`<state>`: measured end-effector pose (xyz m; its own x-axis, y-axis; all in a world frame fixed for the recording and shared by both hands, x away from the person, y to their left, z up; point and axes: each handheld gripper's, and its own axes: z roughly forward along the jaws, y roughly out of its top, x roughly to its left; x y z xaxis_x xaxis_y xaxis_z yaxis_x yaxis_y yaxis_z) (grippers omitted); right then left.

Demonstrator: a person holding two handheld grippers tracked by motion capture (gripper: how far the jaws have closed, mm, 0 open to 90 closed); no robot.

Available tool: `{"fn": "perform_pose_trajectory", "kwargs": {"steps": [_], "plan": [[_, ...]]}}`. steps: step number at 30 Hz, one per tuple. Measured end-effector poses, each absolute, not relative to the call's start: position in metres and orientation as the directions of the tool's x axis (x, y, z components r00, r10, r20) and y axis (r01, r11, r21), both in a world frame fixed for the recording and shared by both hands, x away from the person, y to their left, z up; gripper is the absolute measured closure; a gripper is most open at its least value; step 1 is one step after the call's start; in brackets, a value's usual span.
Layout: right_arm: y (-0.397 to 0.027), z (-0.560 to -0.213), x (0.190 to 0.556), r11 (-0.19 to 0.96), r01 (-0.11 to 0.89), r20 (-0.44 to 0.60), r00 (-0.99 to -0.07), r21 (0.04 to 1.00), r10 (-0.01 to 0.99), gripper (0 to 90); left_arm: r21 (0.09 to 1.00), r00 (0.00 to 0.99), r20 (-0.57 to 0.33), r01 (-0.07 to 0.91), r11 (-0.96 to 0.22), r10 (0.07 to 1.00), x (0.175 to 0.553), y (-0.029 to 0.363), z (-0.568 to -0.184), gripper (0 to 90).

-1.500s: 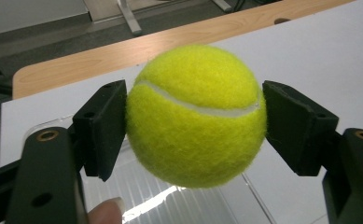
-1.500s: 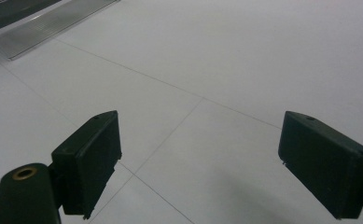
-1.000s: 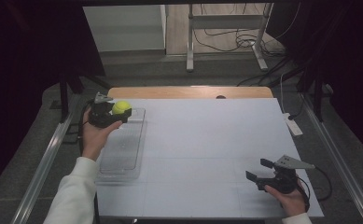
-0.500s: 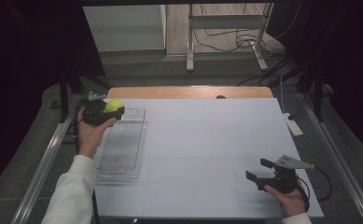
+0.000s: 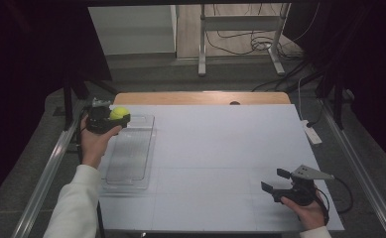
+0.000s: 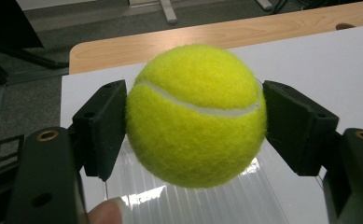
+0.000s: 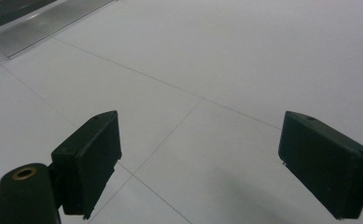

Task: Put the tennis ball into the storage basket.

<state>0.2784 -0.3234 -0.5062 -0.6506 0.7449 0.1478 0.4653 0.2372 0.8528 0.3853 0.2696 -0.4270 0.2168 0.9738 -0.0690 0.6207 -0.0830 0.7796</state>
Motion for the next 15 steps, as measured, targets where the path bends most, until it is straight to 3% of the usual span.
{"fn": "perform_pose_trajectory", "kwargs": {"steps": [15], "plan": [[-0.323, -0.507, 0.278, 0.241, 0.467, 0.146, -0.651, 0.851, 0.745, 13.1, 0.743, 0.208, -0.037, 0.660, -0.112, 0.977, 0.393, 0.269, -0.440, 26.1]]}}
